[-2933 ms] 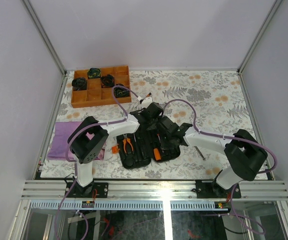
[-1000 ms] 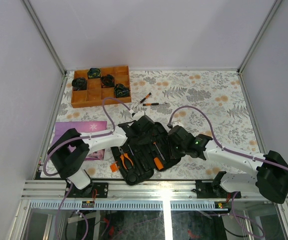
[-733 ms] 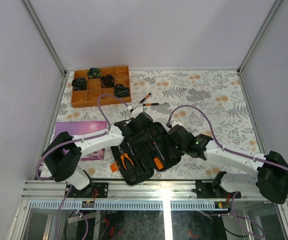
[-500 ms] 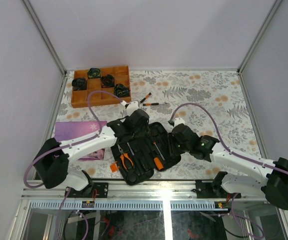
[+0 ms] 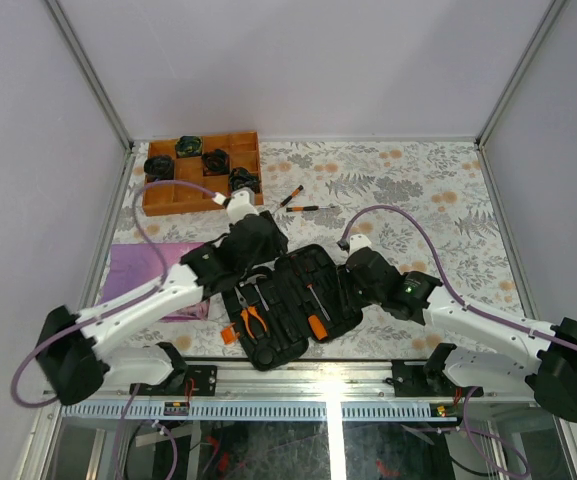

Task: Sort the tools into containers
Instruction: Adjust the screwdriver in the storage box.

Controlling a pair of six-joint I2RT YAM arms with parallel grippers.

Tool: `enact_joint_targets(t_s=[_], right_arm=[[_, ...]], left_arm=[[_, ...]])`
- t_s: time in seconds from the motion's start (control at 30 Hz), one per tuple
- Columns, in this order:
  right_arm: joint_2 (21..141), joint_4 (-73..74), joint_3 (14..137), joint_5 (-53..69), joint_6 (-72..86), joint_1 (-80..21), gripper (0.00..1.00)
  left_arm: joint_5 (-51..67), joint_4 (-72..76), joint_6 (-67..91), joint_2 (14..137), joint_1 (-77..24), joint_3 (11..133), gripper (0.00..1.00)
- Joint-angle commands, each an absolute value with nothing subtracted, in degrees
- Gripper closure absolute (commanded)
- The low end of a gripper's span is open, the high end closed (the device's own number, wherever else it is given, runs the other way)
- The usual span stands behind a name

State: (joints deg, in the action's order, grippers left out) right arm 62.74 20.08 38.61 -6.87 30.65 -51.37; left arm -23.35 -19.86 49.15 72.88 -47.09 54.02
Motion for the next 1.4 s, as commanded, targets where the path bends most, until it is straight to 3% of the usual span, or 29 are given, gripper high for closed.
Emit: enact_joint_targets(t_s=[0.0,0.1,0.17,0.5,0.97,1.37], right_arm=[[62.2,19.2,39.8,-9.2,29.3,-51.2,0.57],[62.5,18.8,39.7,-9.1,29.4,-51.2,0.57],[63.0,18.5,39.6,-8.7,29.4,-51.2,0.57],[64.4,17.7,39.5,-7.4,30.3,-51.2,0.56],[65.9,15.4,37.9,-5.0,31.6,-51.2,0.56],[67.7,14.6,38.0,-3.5,31.6,-51.2,0.56]], left_arm=[[-28.0,-7.4,43.9,62.6,-46.7,48.8,0.5],[-28.2,-2.4,41.7,58.4,-46.4,45.3,0.42],[-28.0,-2.3,42.1,58.2,-46.0,44.7,0.43],[-21.2,-9.8,53.1,71.0,-46.6,50.5,0.72],[-21.1,-24.4,59.5,93.6,-48.3,64.3,0.68],[-22.2,-27.2,59.3,100.0,-48.3,67.2,0.67]])
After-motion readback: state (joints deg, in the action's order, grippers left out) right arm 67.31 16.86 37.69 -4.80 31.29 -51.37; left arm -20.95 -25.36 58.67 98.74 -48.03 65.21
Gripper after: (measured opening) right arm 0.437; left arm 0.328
